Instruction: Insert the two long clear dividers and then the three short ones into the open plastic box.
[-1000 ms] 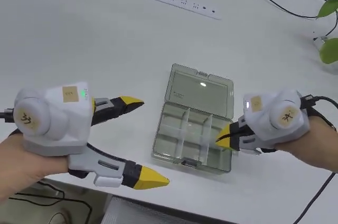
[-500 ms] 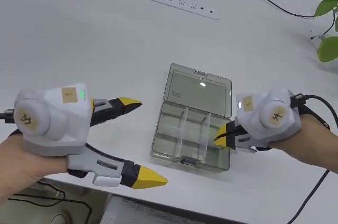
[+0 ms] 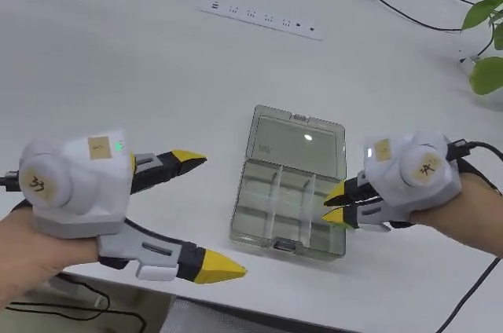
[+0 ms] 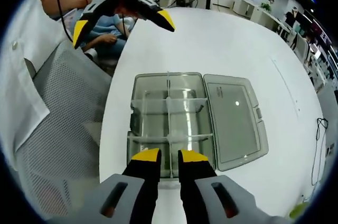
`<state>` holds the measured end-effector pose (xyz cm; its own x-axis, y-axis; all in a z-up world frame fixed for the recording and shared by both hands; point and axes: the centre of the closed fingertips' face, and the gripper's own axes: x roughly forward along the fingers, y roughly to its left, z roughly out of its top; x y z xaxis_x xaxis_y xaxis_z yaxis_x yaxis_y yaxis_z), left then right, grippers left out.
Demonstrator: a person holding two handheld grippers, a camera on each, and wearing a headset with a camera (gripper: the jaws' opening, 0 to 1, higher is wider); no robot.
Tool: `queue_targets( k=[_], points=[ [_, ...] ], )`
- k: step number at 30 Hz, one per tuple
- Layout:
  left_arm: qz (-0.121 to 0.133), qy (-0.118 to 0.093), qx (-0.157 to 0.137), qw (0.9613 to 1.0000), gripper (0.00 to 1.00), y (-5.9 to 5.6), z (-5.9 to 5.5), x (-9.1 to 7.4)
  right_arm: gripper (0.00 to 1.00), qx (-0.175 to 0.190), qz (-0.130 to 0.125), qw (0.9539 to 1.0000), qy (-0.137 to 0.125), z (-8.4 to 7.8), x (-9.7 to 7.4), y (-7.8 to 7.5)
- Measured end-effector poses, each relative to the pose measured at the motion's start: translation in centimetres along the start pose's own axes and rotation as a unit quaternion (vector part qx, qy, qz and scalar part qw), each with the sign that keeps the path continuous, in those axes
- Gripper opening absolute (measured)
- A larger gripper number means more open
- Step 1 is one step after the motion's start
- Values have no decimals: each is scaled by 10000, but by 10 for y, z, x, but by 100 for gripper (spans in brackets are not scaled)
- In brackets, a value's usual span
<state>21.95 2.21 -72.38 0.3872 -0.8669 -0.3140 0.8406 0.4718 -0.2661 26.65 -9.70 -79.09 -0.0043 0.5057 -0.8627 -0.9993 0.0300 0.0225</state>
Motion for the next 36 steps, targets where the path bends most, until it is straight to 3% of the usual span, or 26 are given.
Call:
queue_targets(
  k=[4,9,16,26,29,36],
  points=[
    [55,40,73,10000,100,0,1,-5,23,291,-258,9985,-377,10,-21,-2],
    [102,106,147,9998,100,2,1,-11,32,606,-598,9922,-907,23,-55,-3],
    [189,181,323,9991,100,6,3,-18,51,836,-1023,9834,-1242,15,-91,6],
    [202,453,592,9970,100,7,1,-22,66,1352,-1370,9703,-1469,-19,-101,36],
    [216,518,636,9964,100,8,0,-22,68,1491,-1498,9655,-1519,-32,-102,38],
    [236,641,630,9957,100,11,-5,-22,70,1751,-1712,9550,-1672,-43,-107,40]
  ],
)
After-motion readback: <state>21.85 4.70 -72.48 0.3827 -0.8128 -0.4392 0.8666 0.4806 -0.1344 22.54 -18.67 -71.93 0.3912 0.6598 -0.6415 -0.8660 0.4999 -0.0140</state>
